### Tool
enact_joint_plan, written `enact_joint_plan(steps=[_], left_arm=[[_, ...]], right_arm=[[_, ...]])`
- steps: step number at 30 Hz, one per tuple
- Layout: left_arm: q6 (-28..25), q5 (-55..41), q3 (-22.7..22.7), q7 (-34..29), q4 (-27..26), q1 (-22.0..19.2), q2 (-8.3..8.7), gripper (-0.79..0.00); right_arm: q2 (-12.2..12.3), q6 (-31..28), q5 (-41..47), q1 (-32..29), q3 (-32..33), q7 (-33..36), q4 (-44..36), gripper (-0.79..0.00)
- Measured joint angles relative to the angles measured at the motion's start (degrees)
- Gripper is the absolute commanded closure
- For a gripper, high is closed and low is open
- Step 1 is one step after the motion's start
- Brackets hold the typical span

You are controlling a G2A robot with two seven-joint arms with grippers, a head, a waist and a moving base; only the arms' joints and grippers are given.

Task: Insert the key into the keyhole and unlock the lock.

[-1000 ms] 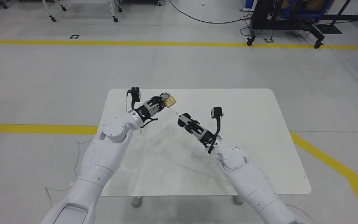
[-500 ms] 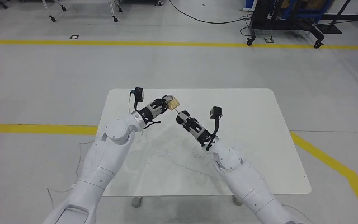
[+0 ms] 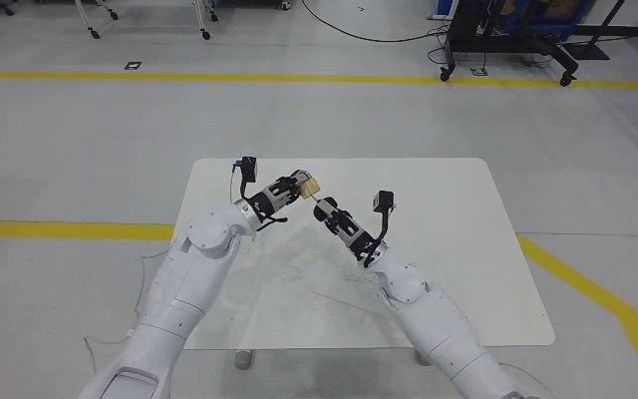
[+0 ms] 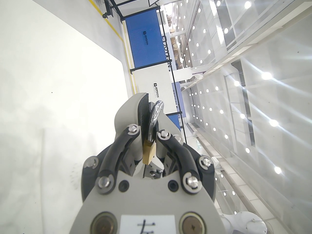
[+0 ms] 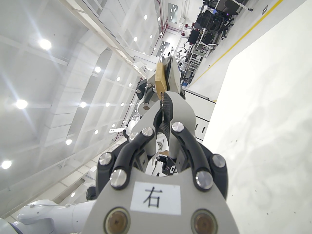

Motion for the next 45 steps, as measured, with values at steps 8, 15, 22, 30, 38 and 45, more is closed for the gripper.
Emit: enact_joint_plan(steps=[8, 15, 22, 30, 38, 45], left_arm=[[0.09, 0.11, 0.01, -0.34, 0.03, -0.02, -0.08, 0.000], [-0.50, -0.21, -0.03, -0.35, 0.14, -0.06, -0.19, 0.000], [-1.07, 0.30, -0.05, -2.91, 0.51, -0.41, -0.07, 0.000], [-2.02, 1.62, -0.01, -5.20, 0.71, -0.70, 0.11, 0.000], [-4.19, 2.94, -0.03, -7.90, 0.83, -0.89, 0.39, 0.000], [-4.98, 2.58, 0.06, -9.49, 0.75, -0.89, 0.47, 0.000]], right_arm=[[-0.37, 0.45, -1.01, 0.04, -0.70, 0.97, -0.18, 0.000], [-0.33, 0.31, -1.07, -0.38, 0.50, 0.86, -0.49, 0.000], [-0.15, 0.97, -0.58, -0.62, 1.64, 2.72, -0.93, 0.000], [0.35, 1.82, -1.02, -0.77, 3.07, 6.86, -1.40, 0.000], [1.34, 3.25, -0.28, -1.67, 5.75, 12.49, -2.90, 0.000], [1.96, 4.51, 1.08, -2.46, 7.12, 16.93, -4.33, 0.000]])
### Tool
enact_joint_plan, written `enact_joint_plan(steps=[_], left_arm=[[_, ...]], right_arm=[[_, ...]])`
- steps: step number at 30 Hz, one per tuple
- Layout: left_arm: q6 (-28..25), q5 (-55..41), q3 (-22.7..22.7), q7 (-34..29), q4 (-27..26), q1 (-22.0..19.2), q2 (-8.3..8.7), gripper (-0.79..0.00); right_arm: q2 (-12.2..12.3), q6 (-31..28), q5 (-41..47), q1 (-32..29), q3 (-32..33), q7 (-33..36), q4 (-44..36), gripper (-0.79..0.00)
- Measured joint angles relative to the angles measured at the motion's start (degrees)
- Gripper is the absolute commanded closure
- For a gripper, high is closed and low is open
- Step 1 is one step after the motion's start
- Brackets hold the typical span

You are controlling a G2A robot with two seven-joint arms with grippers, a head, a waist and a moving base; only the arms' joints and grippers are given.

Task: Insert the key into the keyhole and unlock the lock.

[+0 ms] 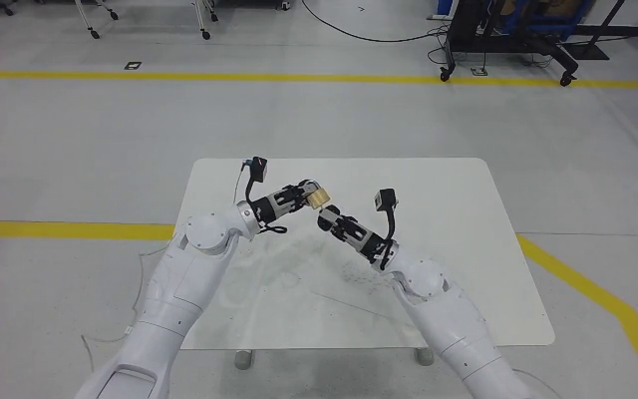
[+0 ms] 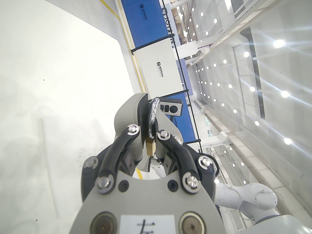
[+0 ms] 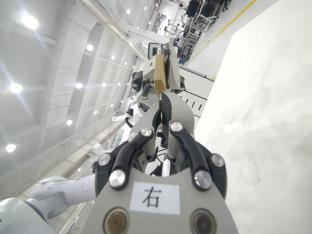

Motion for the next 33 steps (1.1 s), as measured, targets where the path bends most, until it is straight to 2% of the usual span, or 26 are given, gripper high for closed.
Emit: enact_joint_plan(steps=[5, 11, 24, 25, 26, 28, 32, 33], left_arm=[[-0.41, 0.03, 0.01, -0.89, -0.14, 0.01, 0.09, 0.000], [-0.13, 0.20, 0.42, -1.09, -0.32, 0.08, 0.09, 0.000], [4.53, -2.12, 1.26, -0.96, 0.69, -0.61, -0.26, 0.000], [4.73, -2.23, 1.29, -0.95, 0.81, -0.69, -0.28, 0.000], [4.95, -2.35, 1.31, -0.95, 0.94, -0.76, -0.29, 0.000], [5.62, -2.71, 1.34, -0.92, 1.26, -0.92, -0.33, 0.000], [7.02, -3.15, 1.37, -0.22, 1.84, -1.17, -0.43, 0.000], [7.50, -3.37, 1.32, 0.21, 2.00, -1.25, -0.45, 0.000]], right_arm=[[0.21, 0.73, 0.74, -0.25, 0.36, 1.47, -0.53, 0.000], [0.35, 0.55, -0.60, -0.38, 0.73, 0.21, -1.18, 0.000], [-0.04, 0.17, -2.96, 1.17, -0.63, -2.81, -0.01, 0.000], [-0.05, 0.11, -3.04, 1.22, -0.66, -2.94, 0.03, -0.145], [-0.06, 0.07, -3.13, 1.25, -0.68, -3.08, 0.07, -0.240], [-0.08, 0.03, -3.19, 1.27, -0.69, -3.36, 0.08, -0.323], [-0.08, -0.08, -2.93, 1.17, -0.54, -3.67, -0.07, -0.366], [-0.07, -0.15, -2.80, 1.11, -0.49, -3.72, -0.11, -0.483]])
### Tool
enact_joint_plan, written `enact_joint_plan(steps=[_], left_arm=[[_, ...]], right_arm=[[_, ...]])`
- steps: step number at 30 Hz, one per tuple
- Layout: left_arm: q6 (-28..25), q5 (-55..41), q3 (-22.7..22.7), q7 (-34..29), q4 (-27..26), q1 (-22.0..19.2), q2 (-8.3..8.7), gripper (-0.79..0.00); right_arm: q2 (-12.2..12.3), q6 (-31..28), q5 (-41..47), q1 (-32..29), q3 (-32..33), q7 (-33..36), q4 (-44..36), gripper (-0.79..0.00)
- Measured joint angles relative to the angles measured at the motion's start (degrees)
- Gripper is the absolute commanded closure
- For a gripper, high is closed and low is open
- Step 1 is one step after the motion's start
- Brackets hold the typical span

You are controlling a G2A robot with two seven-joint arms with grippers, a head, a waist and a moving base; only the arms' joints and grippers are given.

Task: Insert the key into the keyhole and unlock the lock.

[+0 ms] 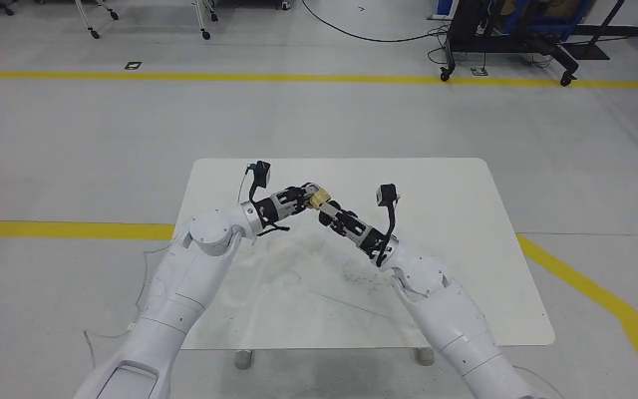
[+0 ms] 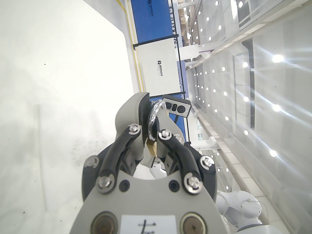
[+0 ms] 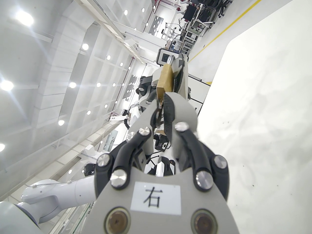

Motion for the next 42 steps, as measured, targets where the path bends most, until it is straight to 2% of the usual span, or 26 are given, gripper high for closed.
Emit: enact_joint_plan(steps=[1, 2, 13, 16, 17, 18, 19, 20, 21, 23, 27, 30, 33, 42], left_arm=[[0.32, -0.18, -0.03, 0.29, 0.10, -0.04, -0.02, 0.000], [0.67, -0.37, -0.05, 0.52, 0.21, -0.07, -0.05, 0.000], [7.07, -4.45, -0.05, 1.22, 2.38, -0.99, -0.53, 0.000], [12.02, -7.98, -0.33, 1.45, 4.15, -1.41, -0.85, 0.000], [13.84, -9.78, -0.55, 1.41, 4.80, -1.57, -1.00, 0.000], [16.17, -12.08, -0.73, 1.06, 5.61, -1.88, -1.17, 0.000], [17.52, -13.39, -0.84, 0.72, 6.17, -2.19, -1.28, 0.000], [18.50, -14.49, -0.94, 0.35, 6.71, -2.46, -1.36, 0.000], [19.44, -15.82, -1.06, -0.19, 7.38, -2.73, -1.47, 0.000], [20.53, -17.45, -1.17, -0.84, 8.30, -3.12, -1.61, 0.000], [26.83, -21.55, -0.54, -4.23, 11.27, -4.06, -2.05, 0.000], [33.24, -25.62, -0.06, -7.58, 13.92, -5.14, -2.52, 0.000], [36.52, -28.91, 0.22, -9.19, 15.82, -6.04, -2.97, 0.000], [35.96, -30.54, 0.78, -10.64, 18.53, -7.43, -3.37, 0.000]], right_arm=[[0.00, -0.05, 0.10, -0.03, 0.05, -0.05, -0.03, -0.677], [0.01, -0.09, 0.17, -0.06, 0.11, -0.12, -0.04, -0.785], [0.31, -0.06, -0.06, -0.79, 1.80, -1.85, -0.65, -0.785], [0.41, -1.08, 1.52, -1.46, 2.78, -2.49, -2.09, -0.785], [0.44, -1.63, 2.20, -1.71, 3.09, -2.59, -2.69, -0.757], [0.47, -2.53, 2.94, -2.00, 3.47, -2.76, -3.51, -0.662], [0.48, -3.46, 3.38, -2.19, 3.73, -2.99, -4.17, -0.523], [0.47, -4.59, 3.73, -2.34, 3.94, -3.34, -4.76, -0.336], [0.44, -6.17, 4.01, -2.45, 4.15, -3.89, -5.40, -0.249], [0.35, -8.22, 4.42, -2.39, 4.27, -4.68, -6.18, 0.000], [0.05, -11.00, 5.23, -1.47, 3.65, -5.23, -7.43, 0.000], [-0.27, -10.43, 5.04, -0.21, 2.15, -4.65, -6.70, 0.000], [-0.64, -9.71, 5.35, 1.03, 0.60, -4.15, -4.98, 0.000], [-0.89, -6.44, 4.90, 1.77, -1.09, -1.90, -2.66, 0.000]])
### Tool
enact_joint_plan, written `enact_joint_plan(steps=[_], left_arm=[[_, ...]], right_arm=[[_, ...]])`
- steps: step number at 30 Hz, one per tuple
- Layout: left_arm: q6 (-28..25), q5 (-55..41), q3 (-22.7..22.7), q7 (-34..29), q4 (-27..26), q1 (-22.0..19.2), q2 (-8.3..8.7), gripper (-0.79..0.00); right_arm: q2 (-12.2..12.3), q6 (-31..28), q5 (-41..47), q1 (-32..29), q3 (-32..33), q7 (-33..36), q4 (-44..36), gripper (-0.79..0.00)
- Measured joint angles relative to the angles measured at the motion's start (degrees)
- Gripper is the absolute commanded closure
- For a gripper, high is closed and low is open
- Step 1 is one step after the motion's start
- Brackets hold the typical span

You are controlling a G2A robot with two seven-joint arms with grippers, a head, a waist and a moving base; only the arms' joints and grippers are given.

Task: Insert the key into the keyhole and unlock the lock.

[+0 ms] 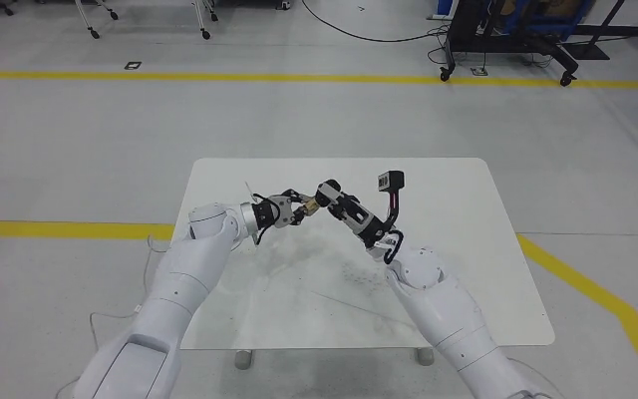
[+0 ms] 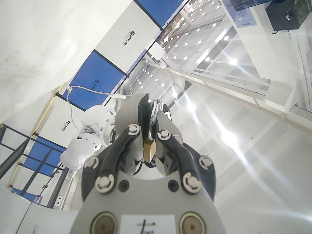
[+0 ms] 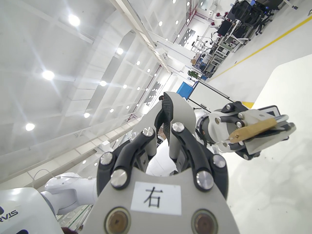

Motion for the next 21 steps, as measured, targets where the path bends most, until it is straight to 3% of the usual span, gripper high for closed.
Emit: enact_joint_plan(steps=[13, 19, 21], left_arm=[[-1.32, -0.48, 0.15, 0.38, 0.49, -0.22, -0.11, 0.000], [-2.18, -0.17, 0.14, 0.52, 0.26, -0.17, -0.04, 0.000], [-4.42, 0.74, -0.22, 2.45, 0.01, -0.23, 0.08, 0.000]], right_arm=[[0.21, 7.25, -8.49, -0.56, -0.27, -3.07, 0.49, 0.000], [0.01, 7.52, -8.79, -0.52, -0.57, -4.24, 0.38, 0.000], [0.03, 5.64, -7.27, -1.00, -0.10, -4.11, -0.66, -0.163]])
